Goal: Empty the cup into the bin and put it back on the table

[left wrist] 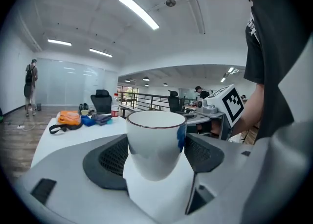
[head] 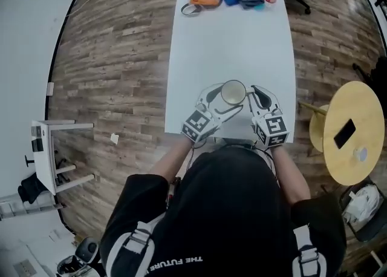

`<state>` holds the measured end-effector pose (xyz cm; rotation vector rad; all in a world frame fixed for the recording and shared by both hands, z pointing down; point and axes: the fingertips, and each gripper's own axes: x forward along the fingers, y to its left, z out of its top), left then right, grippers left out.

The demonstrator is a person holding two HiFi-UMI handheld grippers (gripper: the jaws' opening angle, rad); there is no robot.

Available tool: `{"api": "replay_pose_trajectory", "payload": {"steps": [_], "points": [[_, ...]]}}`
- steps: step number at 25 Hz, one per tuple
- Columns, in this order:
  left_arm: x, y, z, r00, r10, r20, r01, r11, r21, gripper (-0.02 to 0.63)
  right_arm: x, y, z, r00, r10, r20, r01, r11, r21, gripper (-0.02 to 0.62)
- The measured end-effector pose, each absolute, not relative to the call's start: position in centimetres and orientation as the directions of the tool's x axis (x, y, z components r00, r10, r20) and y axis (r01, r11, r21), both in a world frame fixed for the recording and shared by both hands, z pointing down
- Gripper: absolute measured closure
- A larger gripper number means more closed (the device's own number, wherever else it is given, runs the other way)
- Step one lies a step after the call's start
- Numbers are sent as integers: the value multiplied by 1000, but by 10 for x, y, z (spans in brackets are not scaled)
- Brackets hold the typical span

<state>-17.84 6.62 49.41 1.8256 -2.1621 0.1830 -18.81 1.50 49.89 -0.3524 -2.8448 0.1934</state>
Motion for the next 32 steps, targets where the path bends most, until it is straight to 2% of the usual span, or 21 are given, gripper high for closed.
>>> {"api": "replay_pose_trajectory", "payload": {"steps": [9,16,22,32], "points": [[-205,87,562,-105,-922,373,-986,146,84,249,-214,37,564,-872,256,417,238,967,-96,548],[-209,75,622,-52,-899,435,-991,100,89,249,-216,25,627,-836,242,492,211,970,-118,548],[-225,69,623,-48,-920,390,-994,81,69,249,-225,21,637,-851,236,469,199,972,-128,546],[-210,75,633,0,-933,359,-996,31,80,249,-215,25,641,-869,210,448,173,977,-122,546]]}}
